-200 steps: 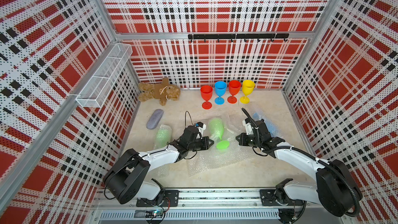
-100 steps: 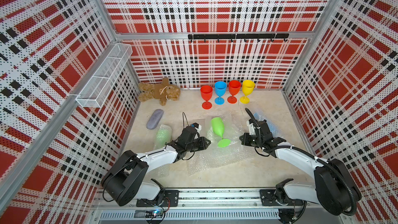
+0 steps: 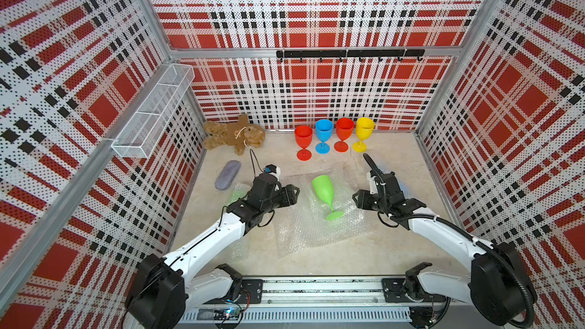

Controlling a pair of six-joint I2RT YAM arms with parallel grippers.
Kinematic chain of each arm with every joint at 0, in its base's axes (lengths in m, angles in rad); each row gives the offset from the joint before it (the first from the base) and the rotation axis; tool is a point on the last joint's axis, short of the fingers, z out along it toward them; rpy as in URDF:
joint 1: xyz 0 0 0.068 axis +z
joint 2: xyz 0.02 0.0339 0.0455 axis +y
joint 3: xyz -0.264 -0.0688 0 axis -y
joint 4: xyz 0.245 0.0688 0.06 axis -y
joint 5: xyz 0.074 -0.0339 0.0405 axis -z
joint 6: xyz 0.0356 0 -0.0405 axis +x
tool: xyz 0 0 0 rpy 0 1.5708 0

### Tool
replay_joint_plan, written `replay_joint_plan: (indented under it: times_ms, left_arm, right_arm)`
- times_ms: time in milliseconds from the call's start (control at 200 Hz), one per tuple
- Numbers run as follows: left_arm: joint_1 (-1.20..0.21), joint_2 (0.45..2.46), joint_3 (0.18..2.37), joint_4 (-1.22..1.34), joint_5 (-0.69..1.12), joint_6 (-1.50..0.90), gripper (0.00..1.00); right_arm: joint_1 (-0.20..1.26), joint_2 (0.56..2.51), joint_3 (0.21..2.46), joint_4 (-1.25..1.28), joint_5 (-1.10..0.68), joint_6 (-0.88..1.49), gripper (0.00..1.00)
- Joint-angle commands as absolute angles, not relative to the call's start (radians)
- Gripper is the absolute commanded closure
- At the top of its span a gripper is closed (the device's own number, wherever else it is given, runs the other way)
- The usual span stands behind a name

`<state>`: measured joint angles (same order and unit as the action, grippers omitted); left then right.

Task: Unpack wine glasses from bubble wrap
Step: Unwrap the bubble wrap.

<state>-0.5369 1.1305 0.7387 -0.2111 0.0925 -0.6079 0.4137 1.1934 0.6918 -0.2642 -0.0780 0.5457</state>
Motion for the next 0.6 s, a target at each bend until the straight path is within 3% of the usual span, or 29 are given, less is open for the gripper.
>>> replay_joint_plan:
  times_ms: [0, 160, 210, 416, 591]
  left_arm:
    - [-0.569, 1.126, 0.809, -0.243, 0.110, -0.558, 0.32]
    - [-0.719, 1.279, 0.918, -0.170, 0.118, -0.585, 0.42]
    - [-0.754, 1.342, 0.962, -0.156, 0.125, -0.591, 0.45]
    - [-0.835, 1.555, 1.077, -0.166, 0.128, -0.571, 0.49]
    - [-0.816, 1.543, 0.985, -0.172, 0.120, -0.569, 0.51]
  right_arm:
    - [0.437, 1.150, 0.763, -0.339, 0.008, 0.474, 0.51]
    - [0.470, 1.147, 0.845, -0.378, 0.009, 0.433, 0.91]
    - [0.471, 1.143, 0.861, -0.375, -0.026, 0.437, 0.97]
    - [0.471, 1.167, 0.895, -0.360, -0.123, 0.487, 1.00]
    - [0.476, 1.206, 0.901, -0.341, -0.180, 0.483, 1.00]
